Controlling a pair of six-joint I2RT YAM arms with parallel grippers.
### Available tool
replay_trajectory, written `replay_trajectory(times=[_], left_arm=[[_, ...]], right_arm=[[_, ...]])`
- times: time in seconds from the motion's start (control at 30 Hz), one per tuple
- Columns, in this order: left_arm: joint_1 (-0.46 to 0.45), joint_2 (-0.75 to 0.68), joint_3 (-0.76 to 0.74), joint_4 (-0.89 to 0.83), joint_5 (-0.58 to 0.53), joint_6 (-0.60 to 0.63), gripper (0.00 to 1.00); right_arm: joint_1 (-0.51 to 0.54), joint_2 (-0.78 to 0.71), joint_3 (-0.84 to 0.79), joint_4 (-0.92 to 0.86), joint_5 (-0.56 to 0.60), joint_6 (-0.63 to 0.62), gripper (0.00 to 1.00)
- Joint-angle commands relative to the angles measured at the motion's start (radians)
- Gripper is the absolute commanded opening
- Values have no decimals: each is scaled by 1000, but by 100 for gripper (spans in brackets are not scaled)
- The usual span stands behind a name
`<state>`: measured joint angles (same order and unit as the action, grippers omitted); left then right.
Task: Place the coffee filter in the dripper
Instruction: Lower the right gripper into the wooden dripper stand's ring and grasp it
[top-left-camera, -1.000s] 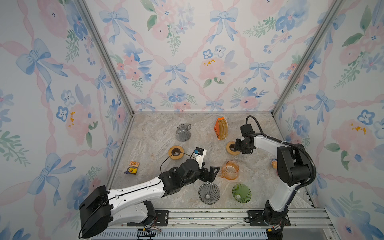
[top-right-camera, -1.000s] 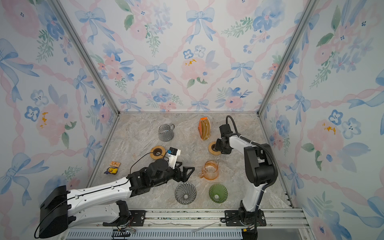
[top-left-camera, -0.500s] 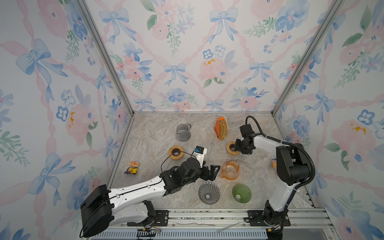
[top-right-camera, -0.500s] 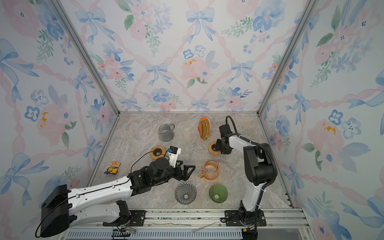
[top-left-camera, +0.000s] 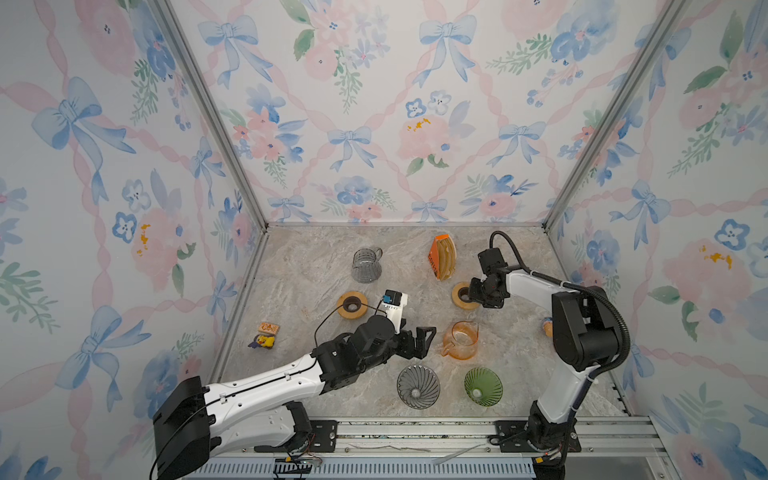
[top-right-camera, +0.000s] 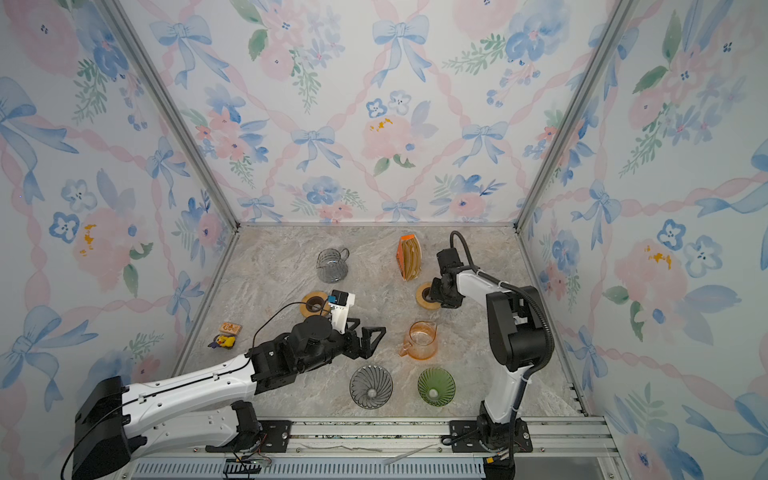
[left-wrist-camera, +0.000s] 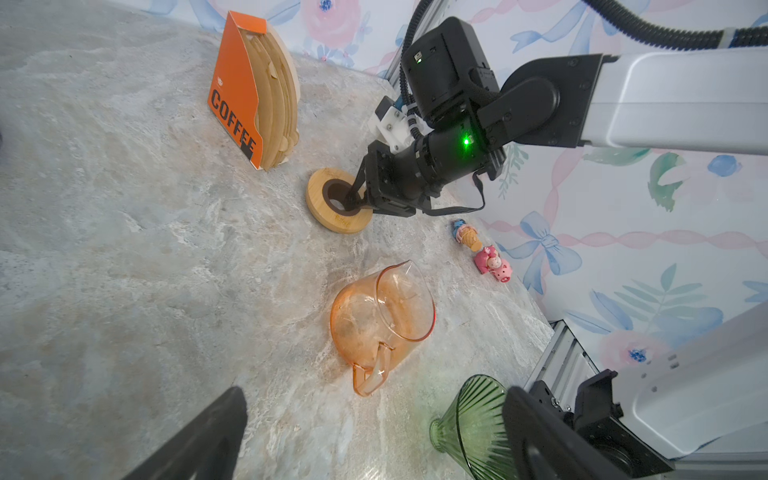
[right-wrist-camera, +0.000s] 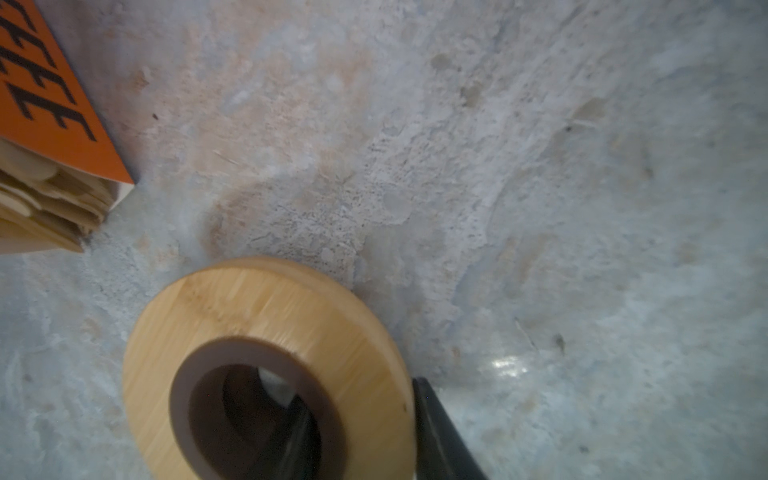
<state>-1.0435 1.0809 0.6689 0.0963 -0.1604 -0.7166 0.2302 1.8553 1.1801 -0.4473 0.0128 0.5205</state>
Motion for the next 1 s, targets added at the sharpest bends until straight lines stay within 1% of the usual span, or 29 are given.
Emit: replay_trajectory(times=[0.0, 0.1, 0.2, 0.37, 0.57, 0.83, 0.97], left_arm=[[7, 3, -12, 27, -16, -11, 98], [7, 13, -17, 29, -28, -33, 98], [7, 24, -1, 7, -19, -13, 98], [11, 47, 16, -1, 29, 13, 98], [12, 51, 15, 9, 57, 31, 98], [25, 70, 31, 14, 200, 83, 98], [32, 65, 26, 32, 255, 103, 98]], right_arm=[[11, -2, 23, -7, 14, -5, 36], [11, -20, 21, -10, 16, -10, 36], [10, -44, 18, -15, 16, -18, 36], [6, -90, 16, -25, 11, -31, 35], [-5, -150, 14, -46, 9, -48, 35], [-1, -288, 3, -120, -17, -89, 34], [20, -361, -5, -177, -26, -110, 34]])
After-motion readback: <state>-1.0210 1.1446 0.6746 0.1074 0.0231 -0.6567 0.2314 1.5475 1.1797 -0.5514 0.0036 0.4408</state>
